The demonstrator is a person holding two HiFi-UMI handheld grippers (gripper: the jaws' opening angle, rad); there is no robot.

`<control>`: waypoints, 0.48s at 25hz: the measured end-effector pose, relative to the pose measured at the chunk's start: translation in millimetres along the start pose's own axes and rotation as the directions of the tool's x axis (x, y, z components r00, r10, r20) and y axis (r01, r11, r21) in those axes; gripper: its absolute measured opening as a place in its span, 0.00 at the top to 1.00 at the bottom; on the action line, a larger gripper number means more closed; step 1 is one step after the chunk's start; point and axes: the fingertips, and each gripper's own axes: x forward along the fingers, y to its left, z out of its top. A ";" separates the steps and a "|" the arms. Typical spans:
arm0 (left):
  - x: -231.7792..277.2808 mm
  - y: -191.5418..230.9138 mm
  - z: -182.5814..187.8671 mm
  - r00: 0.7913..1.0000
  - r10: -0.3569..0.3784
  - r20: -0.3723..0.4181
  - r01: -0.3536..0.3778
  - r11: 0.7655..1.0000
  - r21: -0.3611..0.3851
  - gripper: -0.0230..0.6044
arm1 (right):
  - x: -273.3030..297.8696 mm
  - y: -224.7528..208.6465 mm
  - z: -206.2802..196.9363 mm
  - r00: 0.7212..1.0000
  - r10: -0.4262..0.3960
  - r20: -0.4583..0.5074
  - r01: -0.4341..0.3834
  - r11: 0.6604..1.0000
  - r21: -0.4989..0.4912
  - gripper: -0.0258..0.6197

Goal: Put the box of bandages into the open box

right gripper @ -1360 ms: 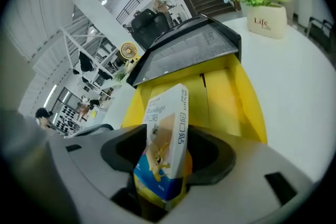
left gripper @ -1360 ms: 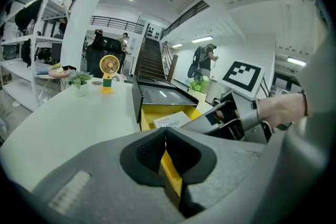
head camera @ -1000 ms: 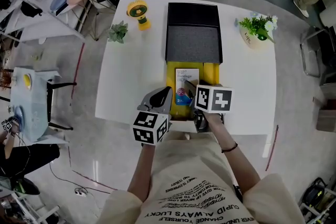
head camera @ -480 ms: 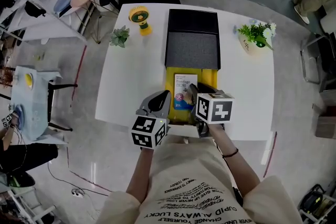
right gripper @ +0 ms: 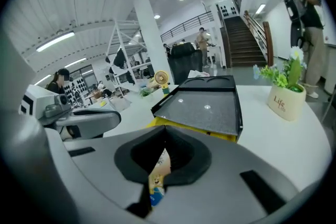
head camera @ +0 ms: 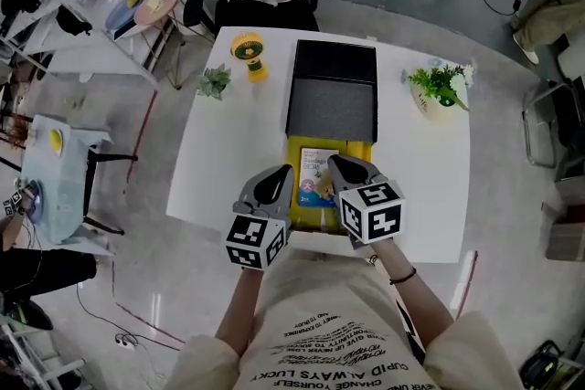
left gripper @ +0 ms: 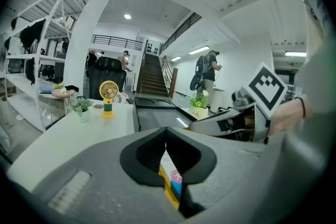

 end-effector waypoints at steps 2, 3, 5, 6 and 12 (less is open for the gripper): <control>-0.6 0.2 9.7 0.999 0.007 0.031 -0.007 1.000 0.001 0.93 | -3.1 3.3 9.8 0.999 0.037 0.034 -0.035 0.999 -0.041 0.95; -1.2 0.4 14.2 0.999 0.009 0.047 -0.009 1.000 0.002 0.93 | -4.8 4.2 15.1 0.997 0.052 0.053 -0.049 0.997 -0.059 0.95; -3.4 0.7 20.8 0.998 0.015 0.069 -0.016 1.000 0.012 0.93 | -8.7 4.8 25.5 0.993 0.077 0.092 -0.070 0.995 -0.077 0.95; -4.9 0.8 23.4 0.997 0.020 0.076 -0.021 1.000 0.018 0.93 | -11.2 4.9 30.3 0.990 0.091 0.112 -0.082 0.994 -0.077 0.95; -13.5 5.5 41.1 0.989 0.061 0.133 -0.066 0.997 0.035 0.93 | -29.4 -0.6 56.2 0.961 0.138 0.238 -0.127 0.990 -0.063 0.95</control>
